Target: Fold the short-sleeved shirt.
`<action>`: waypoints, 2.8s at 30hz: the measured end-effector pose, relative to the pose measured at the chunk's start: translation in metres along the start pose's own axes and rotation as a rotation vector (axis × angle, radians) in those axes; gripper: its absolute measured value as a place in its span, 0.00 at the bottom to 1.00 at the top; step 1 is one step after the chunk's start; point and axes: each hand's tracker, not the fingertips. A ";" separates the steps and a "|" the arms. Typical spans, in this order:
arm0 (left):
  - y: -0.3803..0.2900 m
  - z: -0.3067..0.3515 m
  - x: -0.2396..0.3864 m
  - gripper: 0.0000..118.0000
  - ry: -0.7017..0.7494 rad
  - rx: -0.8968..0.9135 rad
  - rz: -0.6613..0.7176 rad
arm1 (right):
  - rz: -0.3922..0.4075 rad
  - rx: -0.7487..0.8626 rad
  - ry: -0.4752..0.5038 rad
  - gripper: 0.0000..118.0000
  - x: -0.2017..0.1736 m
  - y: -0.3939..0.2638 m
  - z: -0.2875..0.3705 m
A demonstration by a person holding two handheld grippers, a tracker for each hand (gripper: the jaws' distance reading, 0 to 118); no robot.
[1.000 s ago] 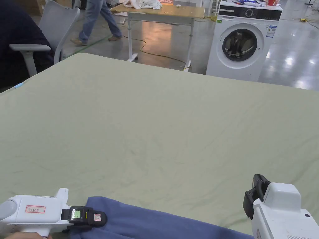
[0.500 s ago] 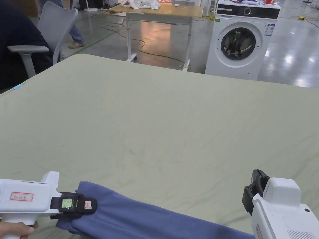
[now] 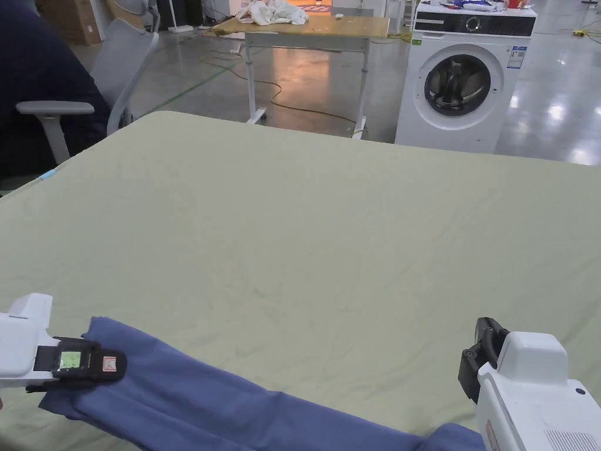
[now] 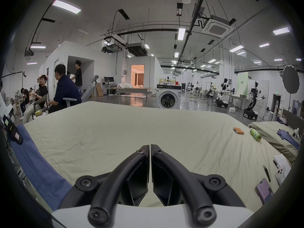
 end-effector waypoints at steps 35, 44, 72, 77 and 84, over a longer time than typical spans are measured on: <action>-0.076 -0.189 0.167 0.39 -0.060 -0.242 -0.119 | -0.009 -0.036 -0.060 0.01 0.028 -0.012 0.017; -0.056 -0.148 0.167 0.19 -0.121 -0.100 -0.121 | -0.015 -0.035 -0.068 0.01 0.032 -0.013 0.023; -0.108 -0.198 0.158 0.21 -0.223 -0.253 -0.148 | -0.023 -0.027 -0.080 0.01 0.036 -0.020 0.020; -0.068 -0.150 0.118 0.51 -0.214 -0.116 -0.116 | -0.016 0.010 -0.082 0.01 0.036 -0.010 0.023; -0.048 -0.126 0.040 0.61 -0.222 -0.113 0.006 | -0.005 0.010 -0.076 0.01 0.037 -0.007 0.024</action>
